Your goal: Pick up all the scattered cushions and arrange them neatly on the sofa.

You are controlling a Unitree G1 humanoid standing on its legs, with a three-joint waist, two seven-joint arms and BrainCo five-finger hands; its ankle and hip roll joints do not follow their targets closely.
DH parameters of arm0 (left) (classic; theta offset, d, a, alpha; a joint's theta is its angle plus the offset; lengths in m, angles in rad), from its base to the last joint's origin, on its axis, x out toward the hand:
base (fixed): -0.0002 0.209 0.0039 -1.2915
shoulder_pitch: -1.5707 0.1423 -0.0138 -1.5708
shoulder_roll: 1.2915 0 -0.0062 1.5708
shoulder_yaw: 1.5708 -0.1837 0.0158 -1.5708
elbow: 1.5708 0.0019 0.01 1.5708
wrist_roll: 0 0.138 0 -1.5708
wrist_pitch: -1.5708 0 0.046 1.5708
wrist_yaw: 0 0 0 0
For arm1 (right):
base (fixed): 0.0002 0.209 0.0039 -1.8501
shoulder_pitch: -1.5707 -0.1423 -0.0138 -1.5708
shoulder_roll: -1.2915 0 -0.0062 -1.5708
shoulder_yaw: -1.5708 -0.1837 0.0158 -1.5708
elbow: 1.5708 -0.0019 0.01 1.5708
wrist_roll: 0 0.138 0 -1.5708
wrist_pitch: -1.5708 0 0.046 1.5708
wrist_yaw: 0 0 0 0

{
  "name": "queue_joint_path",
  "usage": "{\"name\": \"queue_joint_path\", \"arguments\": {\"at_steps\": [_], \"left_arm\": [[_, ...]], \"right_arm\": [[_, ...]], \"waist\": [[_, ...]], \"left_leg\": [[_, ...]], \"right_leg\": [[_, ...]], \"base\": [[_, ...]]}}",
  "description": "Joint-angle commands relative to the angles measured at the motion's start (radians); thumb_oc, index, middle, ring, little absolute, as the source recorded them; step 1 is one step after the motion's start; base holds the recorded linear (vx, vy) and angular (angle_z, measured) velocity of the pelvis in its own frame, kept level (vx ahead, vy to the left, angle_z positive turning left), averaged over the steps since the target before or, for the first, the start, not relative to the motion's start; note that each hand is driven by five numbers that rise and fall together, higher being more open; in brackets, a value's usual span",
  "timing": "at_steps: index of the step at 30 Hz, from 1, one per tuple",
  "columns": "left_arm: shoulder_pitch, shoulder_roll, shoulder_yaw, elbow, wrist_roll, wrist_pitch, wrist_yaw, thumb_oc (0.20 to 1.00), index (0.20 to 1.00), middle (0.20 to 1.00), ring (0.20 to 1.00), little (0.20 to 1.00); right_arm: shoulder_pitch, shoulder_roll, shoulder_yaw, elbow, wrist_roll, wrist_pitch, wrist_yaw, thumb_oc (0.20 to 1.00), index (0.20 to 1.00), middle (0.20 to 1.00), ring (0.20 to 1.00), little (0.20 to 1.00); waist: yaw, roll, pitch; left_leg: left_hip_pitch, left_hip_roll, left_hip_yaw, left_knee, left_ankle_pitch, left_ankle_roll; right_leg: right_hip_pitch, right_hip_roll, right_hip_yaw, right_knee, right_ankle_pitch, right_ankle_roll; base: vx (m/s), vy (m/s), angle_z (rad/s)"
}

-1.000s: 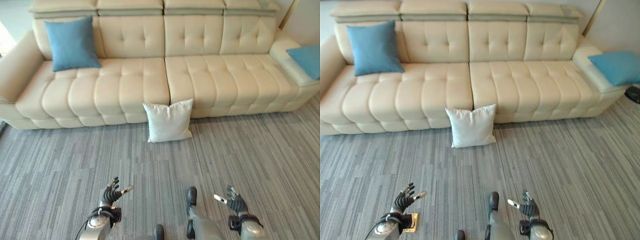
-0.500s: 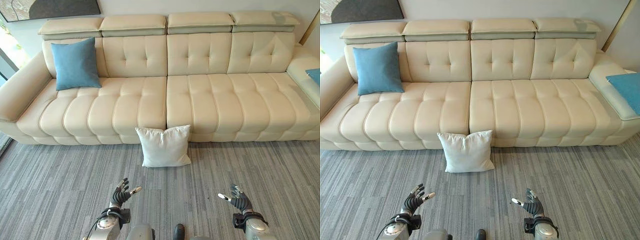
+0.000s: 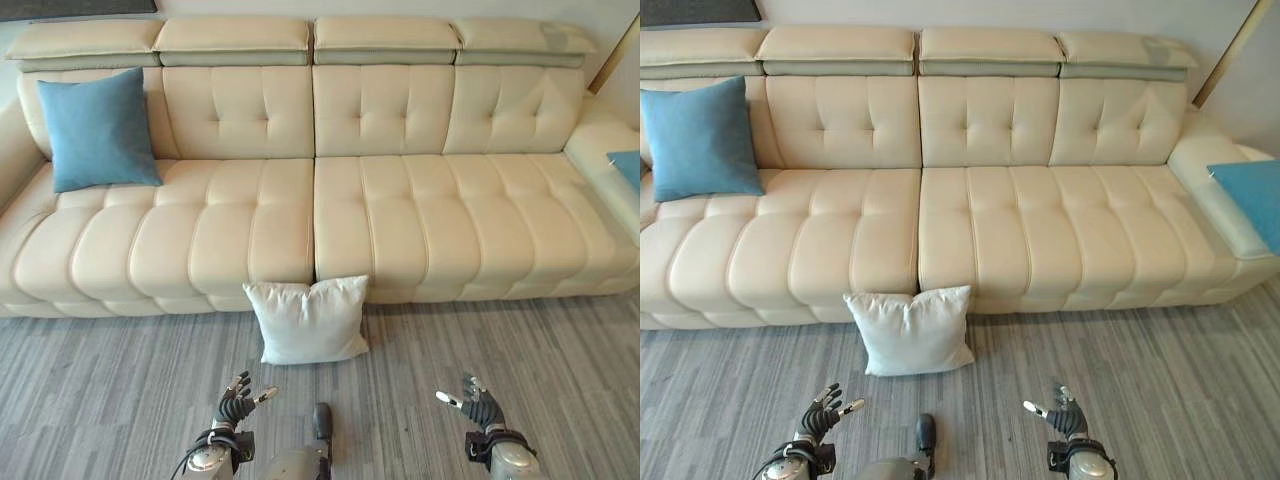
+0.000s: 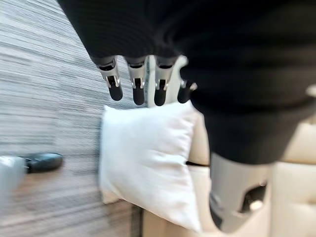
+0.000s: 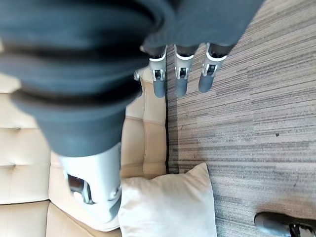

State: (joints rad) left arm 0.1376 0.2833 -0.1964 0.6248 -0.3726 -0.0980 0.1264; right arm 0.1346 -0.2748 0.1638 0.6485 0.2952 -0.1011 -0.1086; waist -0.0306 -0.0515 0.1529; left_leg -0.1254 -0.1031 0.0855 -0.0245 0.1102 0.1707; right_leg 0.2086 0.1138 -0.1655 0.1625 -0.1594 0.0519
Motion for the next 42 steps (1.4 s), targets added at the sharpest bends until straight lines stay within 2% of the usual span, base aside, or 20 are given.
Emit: {"name": "queue_joint_path", "arguments": {"at_steps": [1,3,5,7,8,9,11,14,17,19,21,22,24,26,28,31,32,35,39,42], "left_arm": [[-0.035,0.041,-0.001,-0.056,0.016,-0.037,0.011,1.000,1.000,1.000,1.000,1.000],[-0.048,0.043,-0.010,-0.057,0.016,-0.036,0.014,1.000,1.000,1.000,1.000,1.000],[-0.057,0.041,-0.013,-0.055,0.015,-0.037,0.013,1.000,1.000,1.000,1.000,1.000],[-0.059,0.044,-0.013,-0.064,0.008,-0.041,0.012,1.000,1.000,1.000,1.000,1.000],[-0.065,0.047,-0.014,-0.062,0.005,-0.042,0.012,1.000,1.000,1.000,1.000,1.000],[-0.065,0.047,-0.014,-0.062,0.005,-0.042,0.012,1.000,1.000,1.000,1.000,1.000],[-0.072,0.052,-0.005,-0.072,0.011,-0.044,0.013,1.000,1.000,1.000,1.000,1.000],[-0.069,0.056,0.005,-0.082,0.019,-0.046,0.011,1.000,1.000,1.000,1.000,1.000],[-0.059,0.047,0.007,-0.071,0.030,-0.046,0.001,1.000,1.000,1.000,1.000,1.000],[-0.054,0.047,0.007,-0.078,0.028,-0.044,0.001,1.000,1.000,1.000,1.000,1.000],[-0.054,0.043,0.004,-0.081,0.022,-0.045,-0.001,1.000,1.000,1.000,1.000,1.000],[-0.054,0.043,0.004,-0.081,0.022,-0.045,-0.001,1.000,1.000,1.000,1.000,1.000],[-0.065,0.043,-0.003,-0.088,0.008,-0.054,0.002,1.000,1.000,1.000,1.000,1.000],[-0.064,0.042,-0.003,-0.089,-0.001,-0.052,0.004,1.000,1.000,1.000,1.000,1.000],[-0.064,0.042,-0.004,-0.088,-0.002,-0.049,0.004,1.000,1.000,1.000,1.000,1.000],[-0.055,0.040,-0.010,-0.091,0.001,-0.047,0.006,1.000,1.000,1.000,1.000,1.000],[-0.055,0.036,-0.014,-0.084,0.003,-0.045,0.014,1.000,1.000,1.000,1.000,1.000],[-0.061,0.030,-0.016,-0.081,0.005,-0.044,0.018,1.000,1.000,1.000,1.000,1.000],[-0.059,0.027,-0.025,-0.074,0.016,-0.045,0.007,1.000,1.000,1.000,1.000,1.000],[-0.053,0.027,-0.028,-0.046,0.019,-0.044,-0.002,1.000,1.000,1.000,1.000,1.000]], "right_arm": [[-0.042,-0.004,0.006,-0.062,-0.005,-0.034,0.009,1.000,1.000,1.000,1.000,1.000],[-0.049,0.001,0.012,-0.057,-0.013,-0.031,0.005,1.000,1.000,1.000,1.000,1.000],[-0.049,0.008,0.017,-0.056,-0.014,-0.028,0.008,1.000,1.000,1.000,1.000,1.000],[-0.046,0.009,0.016,-0.055,-0.010,-0.030,0.008,1.000,1.000,1.000,1.000,1.000],[-0.048,0.007,0.016,-0.051,-0.009,-0.029,0.004,1.000,1.000,1.000,1.000,1.000],[-0.048,0.007,0.016,-0.051,-0.009,-0.029,0.004,1.000,1.000,1.000,1.000,1.000],[-0.050,0.007,0.015,-0.051,-0.010,-0.029,-0.001,1.000,1.000,1.000,1.000,1.000],[-0.045,0.004,0.011,-0.055,-0.016,-0.027,-0.003,1.000,1.000,1.000,1.000,1.000],[-0.035,-0.005,0.004,-0.037,-0.016,-0.026,0.002,1.000,1.000,1.000,1.000,1.000],[-0.030,-0.011,-0.001,-0.040,-0.008,-0.027,0.003,1.000,1.000,1.000,1.000,1.000],[-0.032,-0.024,-0.006,-0.039,0.014,-0.037,0.001,1.000,1.000,1.000,1.000,1.000],[-0.032,-0.024,-0.006,-0.039,0.014,-0.037,0.001,1.000,1.000,1.000,1.000,1.000],[-0.043,-0.044,-0.003,-0.049,0.020,-0.044,0.003,1.000,1.000,1.000,1.000,1.000],[-0.046,-0.051,-0.002,-0.048,0.014,-0.039,0.000,1.000,1.000,1.000,1.000,1.000],[-0.047,-0.054,-0.002,-0.046,0.016,-0.038,-0.002,1.000,1.000,1.000,1.000,1.000],[-0.042,-0.058,-0.007,-0.043,0.020,-0.038,-0.005,1.000,1.000,1.000,1.000,1.000],[-0.038,-0.063,-0.006,-0.044,0.016,-0.038,-0.009,1.000,1.000,1.000,1.000,1.000],[-0.041,-0.077,-0.005,-0.047,0.007,-0.035,-0.007,1.000,1.000,1.000,1.000,1.000],[-0.032,-0.073,-0.011,-0.038,-0.002,-0.028,-0.001,1.000,1.000,1.000,1.000,1.000],[-0.028,-0.055,-0.006,-0.020,-0.019,-0.018,0.002,1.000,1.000,1.000,1.000,1.000]], "waist": [[0.002,-0.020,-0.004],[-0.005,-0.014,0.015],[-0.011,-0.002,0.024],[-0.009,0.013,0.033],[-0.007,0.022,0.044],[-0.007,0.022,0.045],[-0.008,0.014,0.046],[-0.010,0.011,0.044],[-0.009,0.005,0.011],[-0.009,0.003,0.007],[-0.013,-0.002,0.018],[-0.013,-0.001,0.017],[-0.002,-0.004,0.049],[0.000,-0.007,0.055],[-0.001,-0.011,0.054],[-0.003,-0.015,0.040],[-0.010,-0.002,0.031],[-0.021,0.019,0.032],[-0.033,0.040,0.018],[-0.031,0.040,0.003]], "left_leg": [[0.111,0.024,-0.011,-0.063,-0.084,-0.108],[0.151,0.018,-0.008,-0.063,-0.107,-0.093],[0.181,0.027,-0.015,-0.063,-0.128,-0.090],[0.199,0.041,-0.015,-0.063,-0.132,-0.096],[0.214,0.055,-0.015,-0.063,-0.138,-0.107],[0.214,0.055,-0.015,-0.063,-0.138,-0.107],[0.233,0.057,-0.012,-0.063,-0.150,-0.128],[0.246,0.059,-0.011,-0.063,-0.159,-0.137],[0.277,0.067,-0.017,-0.060,-0.184,-0.153],[0.270,0.073,-0.018,-0.014,-0.202,-0.164],[0.207,0.087,-0.011,0.168,-0.184,-0.210],[0.206,0.087,-0.012,0.169,-0.184,-0.210],[0.107,0.076,-0.049,0.374,-0.138,-0.243],[0.079,0.093,-0.048,0.389,-0.133,-0.243],[0.083,0.114,-0.036,0.346,-0.133,-0.237],[0.136,0.163,-0.041,0.132,-0.142,-0.224],[0.134,0.206,-0.082,-0.001,-0.069,-0.234],[0.143,0.239,-0.100,-0.057,-0.025,-0.250],[0.161,0.234,-0.061,-0.063,-0.047,-0.260],[0.187,0.201,-0.049,-0.063,-0.096,-0.241]], "right_leg": [[-0.181,-0.237,0.024,0.306,0.220,0.111],[-0.227,-0.261,0.022,0.419,0.268,0.112],[-0.288,-0.259,0.022,0.445,0.230,0.094],[-0.320,-0.257,-0.014,0.353,0.181,0.078],[-0.326,-0.233,-0.042,0.215,0.148,0.068],[-0.325,-0.233,-0.042,0.214,0.149,0.068],[-0.324,-0.184,-0.027,-0.084,0.187,0.086],[-0.311,-0.181,-0.041,-0.161,0.221,0.095],[-0.235,-0.166,-0.024,-0.223,0.212,0.072],[-0.211,-0.163,-0.026,-0.237,0.203,0.063],[-0.163,-0.161,-0.037,-0.250,0.181,0.034],[-0.164,-0.161,-0.037,-0.250,0.181,0.034],[-0.140,-0.162,-0.041,-0.247,0.167,0.007],[-0.130,-0.164,-0.046,-0.250,0.152,-0.003],[-0.128,-0.168,-0.045,-0.250,0.147,-0.004],[-0.125,-0.178,-0.052,-0.250,0.128,0.001],[-0.134,-0.175,-0.051,-0.243,0.115,0.000],[-0.133,-0.182,-0.037,-0.226,0.098,0.000],[-0.127,-0.195,-0.040,-0.221,0.107,0.009],[-0.123,-0.227,-0.034,-0.226,0.141,0.037]], "base": [[0.22,0.233,-0.09],[0.24,0.191,0.04],[0.24,0.117,0.48],[0.24,0.040,0.50],[0.19,-0.013,0.22],[0.18,-0.059,0.14],[0.25,-0.126,0.17],[0.21,-0.104,0.01],[0.35,-0.208,0.12],[0.20,-0.162,0.05],[0.15,-0.185,0.25],[0.07,-0.123,0.20],[0.06,-0.140,0.06],[0.07,-0.097,-0.11],[0.08,-0.048,-0.10],[0.11,0.016,0.13],[0.07,0.056,0.00],[0.05,0.181,0.07],[0.06,0.265,-0.13],[0.06,0.305,0.09]]}}
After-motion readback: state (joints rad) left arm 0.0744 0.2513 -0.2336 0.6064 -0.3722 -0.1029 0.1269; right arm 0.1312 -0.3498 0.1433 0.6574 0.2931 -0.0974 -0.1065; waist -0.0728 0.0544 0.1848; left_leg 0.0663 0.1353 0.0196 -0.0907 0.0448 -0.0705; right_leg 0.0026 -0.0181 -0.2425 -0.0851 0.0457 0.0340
